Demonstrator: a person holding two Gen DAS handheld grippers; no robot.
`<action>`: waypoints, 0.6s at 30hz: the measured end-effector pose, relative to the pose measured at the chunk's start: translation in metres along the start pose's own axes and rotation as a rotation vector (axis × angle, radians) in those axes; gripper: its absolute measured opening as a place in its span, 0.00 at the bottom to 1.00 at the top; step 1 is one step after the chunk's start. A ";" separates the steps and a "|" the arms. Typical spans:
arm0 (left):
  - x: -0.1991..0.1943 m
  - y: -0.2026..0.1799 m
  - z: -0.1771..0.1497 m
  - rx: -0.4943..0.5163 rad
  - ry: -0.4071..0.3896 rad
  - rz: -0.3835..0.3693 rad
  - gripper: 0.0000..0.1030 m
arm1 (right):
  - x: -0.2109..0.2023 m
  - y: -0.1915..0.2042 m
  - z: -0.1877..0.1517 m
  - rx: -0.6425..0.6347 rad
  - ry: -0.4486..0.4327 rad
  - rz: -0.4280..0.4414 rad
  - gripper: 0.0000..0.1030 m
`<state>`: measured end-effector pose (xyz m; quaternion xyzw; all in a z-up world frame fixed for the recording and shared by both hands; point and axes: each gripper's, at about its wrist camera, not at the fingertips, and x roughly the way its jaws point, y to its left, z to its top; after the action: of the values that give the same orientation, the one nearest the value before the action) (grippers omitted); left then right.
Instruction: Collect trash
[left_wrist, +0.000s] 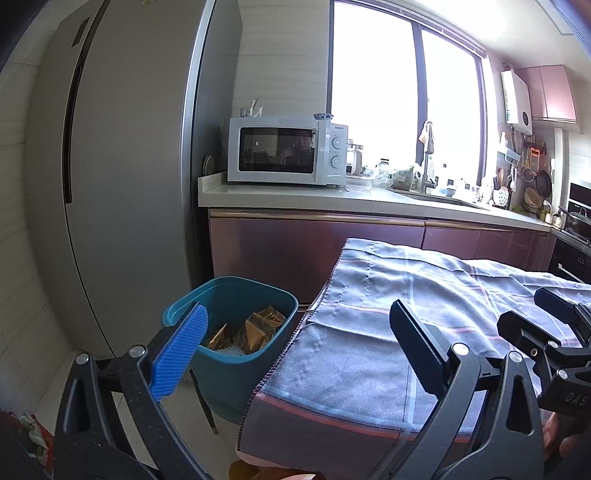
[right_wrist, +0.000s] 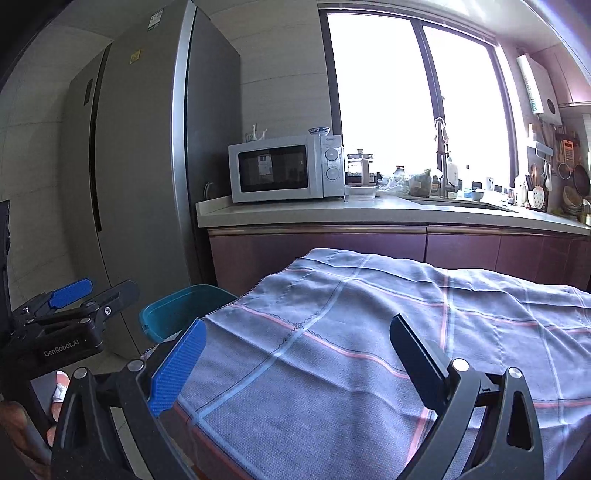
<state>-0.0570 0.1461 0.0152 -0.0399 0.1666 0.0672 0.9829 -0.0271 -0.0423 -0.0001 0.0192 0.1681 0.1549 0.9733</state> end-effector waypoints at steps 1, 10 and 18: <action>-0.001 -0.002 -0.001 0.004 -0.003 -0.002 0.94 | -0.002 -0.002 0.000 0.004 -0.003 -0.005 0.93; -0.002 -0.022 -0.002 0.032 -0.015 -0.038 0.94 | -0.016 -0.017 -0.004 0.024 -0.025 -0.050 0.93; -0.003 -0.035 -0.002 0.043 -0.025 -0.062 0.94 | -0.025 -0.027 -0.006 0.039 -0.038 -0.075 0.93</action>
<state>-0.0559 0.1111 0.0161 -0.0228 0.1545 0.0338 0.9872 -0.0434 -0.0757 -0.0004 0.0347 0.1532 0.1147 0.9809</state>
